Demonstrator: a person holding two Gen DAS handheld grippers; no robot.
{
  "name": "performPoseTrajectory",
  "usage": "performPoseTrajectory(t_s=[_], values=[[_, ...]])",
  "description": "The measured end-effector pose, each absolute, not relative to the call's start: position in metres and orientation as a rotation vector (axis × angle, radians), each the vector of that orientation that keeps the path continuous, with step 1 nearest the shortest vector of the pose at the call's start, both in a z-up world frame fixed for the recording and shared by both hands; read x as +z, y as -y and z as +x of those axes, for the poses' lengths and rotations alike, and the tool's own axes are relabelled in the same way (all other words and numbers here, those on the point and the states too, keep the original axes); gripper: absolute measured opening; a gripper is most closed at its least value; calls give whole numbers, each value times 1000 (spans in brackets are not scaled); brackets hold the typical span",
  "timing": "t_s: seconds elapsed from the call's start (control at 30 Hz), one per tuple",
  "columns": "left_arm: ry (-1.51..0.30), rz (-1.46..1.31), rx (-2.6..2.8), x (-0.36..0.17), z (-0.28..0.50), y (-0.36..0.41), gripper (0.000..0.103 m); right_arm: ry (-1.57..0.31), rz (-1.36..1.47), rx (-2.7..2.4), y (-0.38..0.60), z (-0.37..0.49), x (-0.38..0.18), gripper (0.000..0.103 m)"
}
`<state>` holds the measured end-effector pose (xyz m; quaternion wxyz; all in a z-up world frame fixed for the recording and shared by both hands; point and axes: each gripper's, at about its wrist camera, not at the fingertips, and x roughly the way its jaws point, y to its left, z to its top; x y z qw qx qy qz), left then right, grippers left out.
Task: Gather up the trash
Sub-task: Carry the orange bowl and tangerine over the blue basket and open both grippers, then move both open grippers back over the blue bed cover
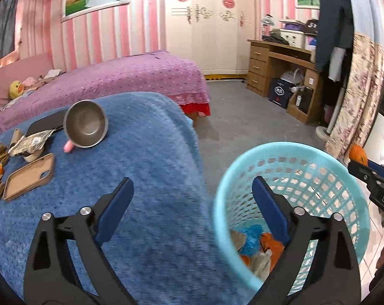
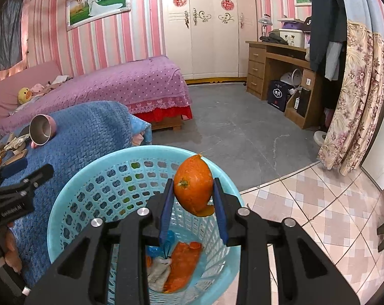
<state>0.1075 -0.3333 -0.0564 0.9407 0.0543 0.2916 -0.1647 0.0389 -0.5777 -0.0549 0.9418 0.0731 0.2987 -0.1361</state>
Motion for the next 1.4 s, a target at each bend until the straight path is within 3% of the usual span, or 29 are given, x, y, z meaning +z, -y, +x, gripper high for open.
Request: performPoseTrajectory(t_s=[0.33,0.4,0.43,0.6,0.87,1.4], values=[[-583,116,-276,-51,105,299,97,-647,103,-283,561,51,-60,34],[-579,119,-267,-49,103,291,97,-656,104,-303,560,51,-61,65],[-578,120,-263,-48,102,288,97,-658,114,-303,560,51,-61,72],[-561,122,-244,-39,97,270,97,-669,135,-324,555,52,-60,85],[-542,151,-203,-32,89,223,97,-600,141,-280,519,49,-40,92],[-576,144,-59,-31,117,89,97,-540,21,-126,397,86,-28,92]])
